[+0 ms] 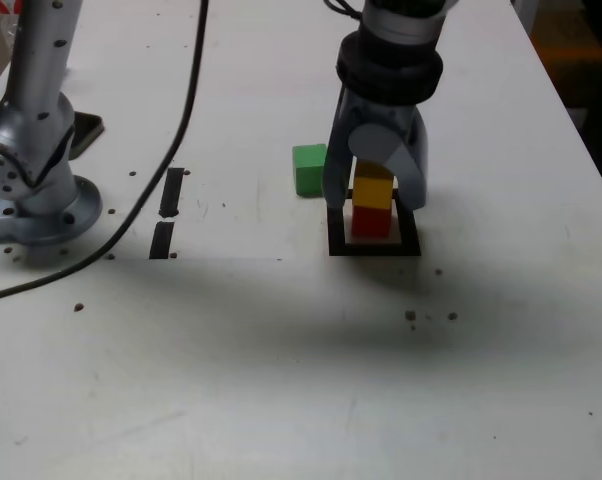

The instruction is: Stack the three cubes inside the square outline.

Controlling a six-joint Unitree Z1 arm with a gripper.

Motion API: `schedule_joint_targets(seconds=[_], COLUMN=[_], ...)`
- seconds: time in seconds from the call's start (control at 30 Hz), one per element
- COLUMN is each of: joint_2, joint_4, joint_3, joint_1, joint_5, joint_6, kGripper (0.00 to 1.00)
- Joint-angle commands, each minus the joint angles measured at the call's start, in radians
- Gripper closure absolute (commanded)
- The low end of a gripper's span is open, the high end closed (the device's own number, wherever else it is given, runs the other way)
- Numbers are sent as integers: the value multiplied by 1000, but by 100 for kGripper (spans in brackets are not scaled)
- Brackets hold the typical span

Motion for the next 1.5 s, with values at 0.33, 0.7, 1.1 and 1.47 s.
schedule_joint_targets(seconds=[0.33, 0.7, 1.1, 1.47], joint_2=[-125, -329, -457, -470], joint_4=[40, 152, 166, 119], joint_3=[-7, 2, 157, 311], joint_1=[2, 11, 60, 111], joint_5=[41, 95, 97, 84], joint_6=[-16, -40, -76, -89], kGripper=[30, 30, 28, 28])
